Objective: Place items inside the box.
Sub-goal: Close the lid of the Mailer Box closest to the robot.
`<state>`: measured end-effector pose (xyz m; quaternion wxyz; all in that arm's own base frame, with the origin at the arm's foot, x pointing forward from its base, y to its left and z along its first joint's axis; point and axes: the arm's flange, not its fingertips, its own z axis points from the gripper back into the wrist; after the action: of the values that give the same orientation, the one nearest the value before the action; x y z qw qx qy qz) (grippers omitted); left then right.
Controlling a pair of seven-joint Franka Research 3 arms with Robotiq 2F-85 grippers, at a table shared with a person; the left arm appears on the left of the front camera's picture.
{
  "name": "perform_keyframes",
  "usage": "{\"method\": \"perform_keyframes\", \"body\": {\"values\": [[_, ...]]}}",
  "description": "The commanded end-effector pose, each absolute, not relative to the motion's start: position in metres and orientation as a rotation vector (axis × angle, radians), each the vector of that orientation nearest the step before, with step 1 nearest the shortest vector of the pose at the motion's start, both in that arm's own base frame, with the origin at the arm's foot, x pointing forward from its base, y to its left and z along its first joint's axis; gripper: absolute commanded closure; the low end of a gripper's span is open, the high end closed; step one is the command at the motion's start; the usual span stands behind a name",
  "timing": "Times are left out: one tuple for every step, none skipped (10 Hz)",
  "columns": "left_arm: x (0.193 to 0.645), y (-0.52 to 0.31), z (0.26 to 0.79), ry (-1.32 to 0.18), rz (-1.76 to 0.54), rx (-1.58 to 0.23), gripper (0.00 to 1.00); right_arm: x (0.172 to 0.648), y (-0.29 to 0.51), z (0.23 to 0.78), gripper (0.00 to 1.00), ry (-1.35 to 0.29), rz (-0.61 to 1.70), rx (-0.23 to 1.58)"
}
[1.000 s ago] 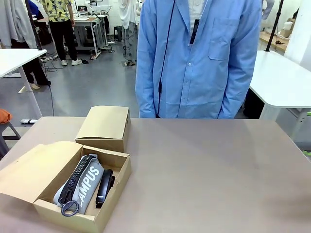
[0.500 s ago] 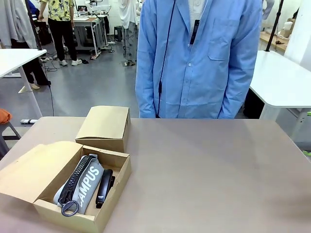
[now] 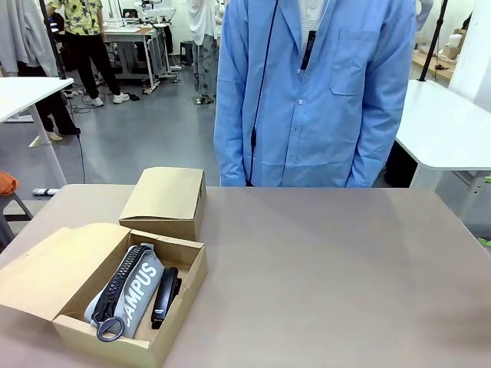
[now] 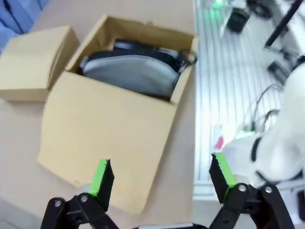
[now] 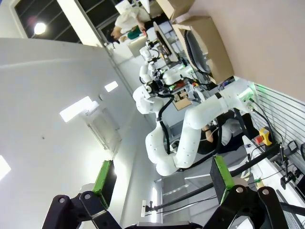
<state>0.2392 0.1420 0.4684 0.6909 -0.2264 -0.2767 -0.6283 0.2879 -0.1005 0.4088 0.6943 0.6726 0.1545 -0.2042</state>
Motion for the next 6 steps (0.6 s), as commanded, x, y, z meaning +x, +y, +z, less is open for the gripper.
{"method": "perform_keyframes", "body": {"values": [[0.299,0.188,0.454,-0.726,-1.55,-0.459,0.0,0.29,-0.101,0.416,0.0,0.356,-0.473,1.513],[0.323,0.21,0.444,-0.759,-1.553,-0.443,0.0,0.29,-0.101,0.416,0.0,0.356,-0.473,1.513],[0.34,0.224,0.433,-0.755,-1.53,-0.45,0.0,0.29,-0.101,0.416,0.0,0.356,-0.473,1.513],[0.356,0.236,0.421,-0.735,-1.535,-0.464,0.0,0.29,-0.101,0.416,0.0,0.356,-0.473,1.513],[0.365,0.239,0.411,-0.715,-1.544,-0.487,0.0,0.29,-0.101,0.416,0.0,0.356,-0.473,1.513],[0.377,0.242,0.4,-0.689,-1.544,-0.508,0.0,0.29,-0.101,0.416,0.0,0.356,-0.473,1.513]]}}
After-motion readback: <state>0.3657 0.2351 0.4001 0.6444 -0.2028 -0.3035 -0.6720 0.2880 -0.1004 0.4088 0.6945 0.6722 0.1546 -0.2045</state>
